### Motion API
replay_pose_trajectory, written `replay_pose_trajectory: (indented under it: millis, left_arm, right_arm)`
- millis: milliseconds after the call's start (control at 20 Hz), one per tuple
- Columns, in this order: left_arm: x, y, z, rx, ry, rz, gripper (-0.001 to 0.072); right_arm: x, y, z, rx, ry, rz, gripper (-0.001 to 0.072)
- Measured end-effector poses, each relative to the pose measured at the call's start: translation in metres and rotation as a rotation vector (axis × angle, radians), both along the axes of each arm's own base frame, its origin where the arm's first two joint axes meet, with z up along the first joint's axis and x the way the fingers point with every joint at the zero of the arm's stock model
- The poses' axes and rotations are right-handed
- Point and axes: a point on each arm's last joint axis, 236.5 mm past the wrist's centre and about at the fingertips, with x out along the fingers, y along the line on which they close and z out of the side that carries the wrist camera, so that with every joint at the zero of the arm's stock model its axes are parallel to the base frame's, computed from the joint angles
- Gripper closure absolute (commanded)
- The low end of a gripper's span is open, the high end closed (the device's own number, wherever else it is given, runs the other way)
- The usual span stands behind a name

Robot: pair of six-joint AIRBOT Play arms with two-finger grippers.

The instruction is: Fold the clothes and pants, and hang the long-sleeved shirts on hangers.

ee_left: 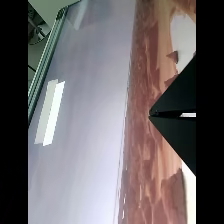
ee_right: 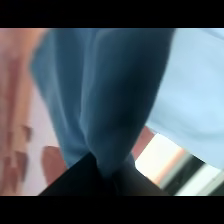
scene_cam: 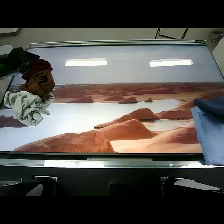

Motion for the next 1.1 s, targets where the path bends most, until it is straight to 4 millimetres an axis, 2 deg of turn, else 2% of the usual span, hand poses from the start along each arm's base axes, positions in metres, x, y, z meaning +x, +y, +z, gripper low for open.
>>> replay_pose_trajectory:
  millis: [150,350,550,600,650,700,750,850,950,1000,1100]
  left_arm:
    - [0.0,0.0,0.0,0.0,0.0,0.0,0.0682]
    - [0.0,-0.001,0.001,-0.005,0.0,-0.002,0.0682]
    - [0.0,-0.001,0.001,-0.008,0.0,-0.003,0.0682]
    - [0.0,-0.001,0.001,-0.009,0.0,-0.003,0.0682]
    - [0.0,-0.001,0.001,-0.009,0.0,-0.004,0.0682]
    - [0.0,-0.002,0.001,-0.009,0.0,-0.004,0.0682]
    - [0.0,-0.002,0.001,-0.01,0.0,-0.004,0.0682]
    - [0.0,-0.002,0.001,-0.01,0.0,-0.004,0.0682]
    - [0.001,-0.002,0.007,-0.02,-0.018,0.001,0.0683]
    - [0.003,-0.001,0.017,-0.029,-0.05,0.008,0.0685]
    - [0.009,0.0,0.05,-0.019,-0.159,0.022,0.0686]
  right_arm:
    - [-0.039,0.007,-0.036,0.036,0.171,-0.022,0.0672]
    - [-0.081,0.02,-0.088,0.067,0.342,-0.028,0.0671]
    - [-0.104,0.03,-0.127,0.084,0.427,-0.025,0.0654]
    - [-0.107,0.029,-0.132,0.08,0.441,-0.026,0.0579]
    - [-0.111,0.029,-0.136,0.073,0.455,-0.026,0.0397]
    - [-0.114,0.029,-0.138,0.07,0.466,-0.025,0.0152]
    - [-0.116,0.028,-0.14,0.061,0.472,-0.024,-0.0001]
    - [-0.116,0.026,-0.138,0.047,0.469,-0.014,0.0006]
    - [-0.109,0.013,-0.121,-0.011,0.434,-0.004,0.0007]
    - [-0.093,0.0,-0.103,-0.067,0.367,-0.003,0.0008]
    - [-0.041,-0.032,-0.045,-0.243,0.158,-0.004,0.0012]
